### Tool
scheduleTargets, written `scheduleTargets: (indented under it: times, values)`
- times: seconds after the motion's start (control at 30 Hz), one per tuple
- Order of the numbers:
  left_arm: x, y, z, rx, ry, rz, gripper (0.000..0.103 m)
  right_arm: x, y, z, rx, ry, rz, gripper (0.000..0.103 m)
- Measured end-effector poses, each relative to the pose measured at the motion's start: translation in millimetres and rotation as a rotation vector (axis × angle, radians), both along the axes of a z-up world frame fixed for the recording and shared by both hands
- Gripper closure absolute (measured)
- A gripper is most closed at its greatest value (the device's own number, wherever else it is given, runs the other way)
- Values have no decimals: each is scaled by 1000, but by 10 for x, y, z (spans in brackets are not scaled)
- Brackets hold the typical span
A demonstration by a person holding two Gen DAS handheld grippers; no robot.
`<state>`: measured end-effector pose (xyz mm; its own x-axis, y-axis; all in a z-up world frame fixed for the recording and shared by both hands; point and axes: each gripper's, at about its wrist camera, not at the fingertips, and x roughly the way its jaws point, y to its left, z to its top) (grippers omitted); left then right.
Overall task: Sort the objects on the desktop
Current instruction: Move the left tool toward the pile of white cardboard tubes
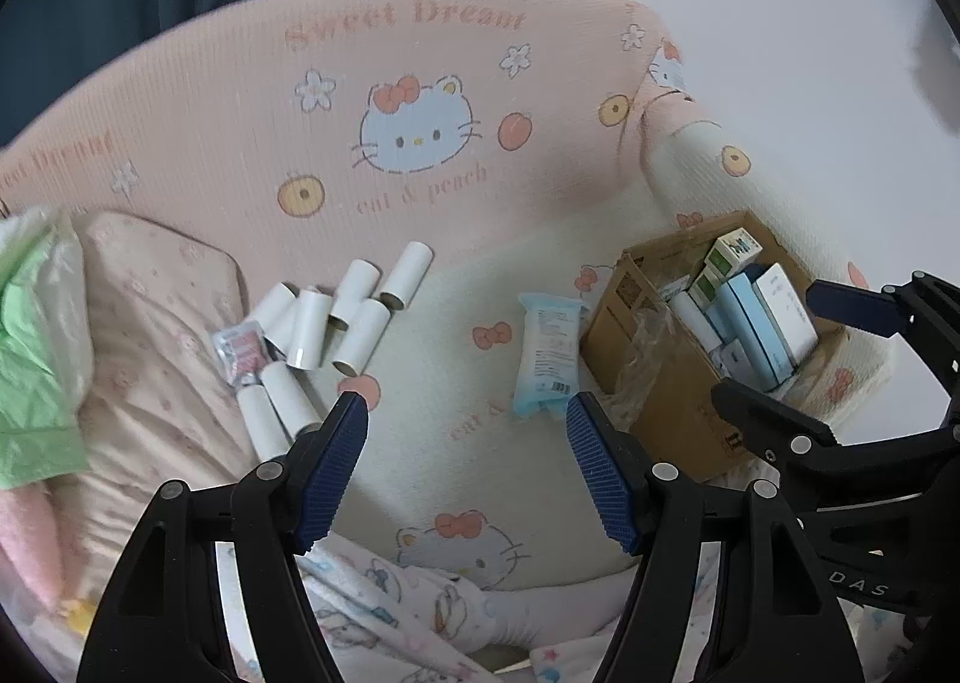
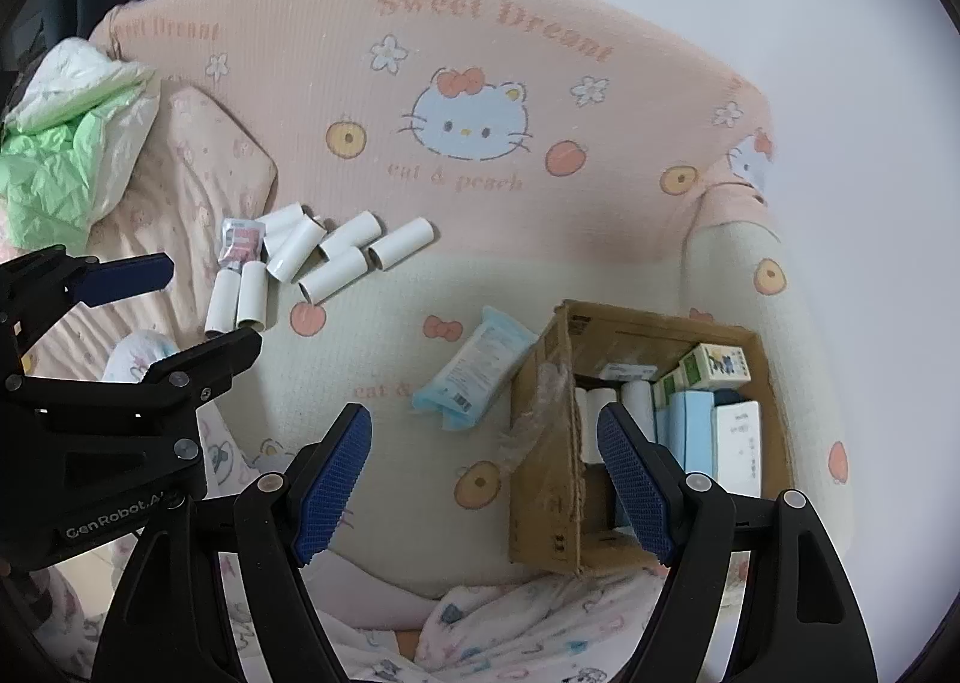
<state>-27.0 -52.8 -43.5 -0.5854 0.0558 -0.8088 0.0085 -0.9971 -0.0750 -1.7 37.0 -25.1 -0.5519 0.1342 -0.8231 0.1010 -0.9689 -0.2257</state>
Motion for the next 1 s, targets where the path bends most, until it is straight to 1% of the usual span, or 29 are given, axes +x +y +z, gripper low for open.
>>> scheduleTargets:
  times: [0.1, 0.2, 0.27, 0.33, 0.4, 0.47, 0.5, 0.57, 0.6, 0.63, 0.7, 0.77, 0.83, 0.93, 0.97, 1.0]
  values:
    - [-75, -149, -99, 40, 8, 14, 30, -122, -77, -78, 7, -20, 21, 27]
    - [-130, -289, -209, 43, 31, 62, 30, -239, -163, -166, 17, -14, 54, 27]
    - [-166, -406, -291, 51, 50, 101, 30, -303, -218, -200, 0, 38, 95, 27]
    - [-219, -512, -366, 60, 57, 122, 30, -347, -271, -224, -18, 126, 121, 27]
    - [-272, -609, -472, 47, 47, 141, 30, -421, -293, -276, -29, 173, 99, 27]
    - [-326, -722, -603, 82, 20, 161, 30, -520, -321, -333, -51, 195, 80, 27]
    - [-356, -805, -679, 117, 8, 161, 30, -556, -328, -344, -67, 204, 85, 27]
    - [-380, -913, -802, 170, 11, 177, 30, -640, -334, -408, -83, 211, 73, 27]
    - [-401, -961, -863, 177, 9, 189, 30, -674, -350, -442, -88, 217, 74, 27]
    - [-429, -987, -924, 171, 7, 195, 30, -711, -368, -489, -99, 218, 86, 27]
    - [-466, -995, -1031, 117, 31, 213, 30, -772, -394, -590, -123, 196, 109, 27]
    - [-497, -1008, -1145, 65, 71, 222, 30, -867, -432, -750, -141, 152, 117, 27]
    - [-565, -1055, -1294, 48, 75, 216, 30, -964, -472, -900, -155, 109, 121, 27]
    - [-686, -1195, -1531, 110, 65, 217, 30, -1073, -522, -1172, -157, 77, 133, 27]
    - [-749, -1282, -1627, 168, 59, 213, 30, -1108, -537, -1256, -151, 66, 135, 27]
    - [-773, -1337, -1690, 208, 63, 209, 30, -1168, -566, -1380, -140, 49, 131, 27]
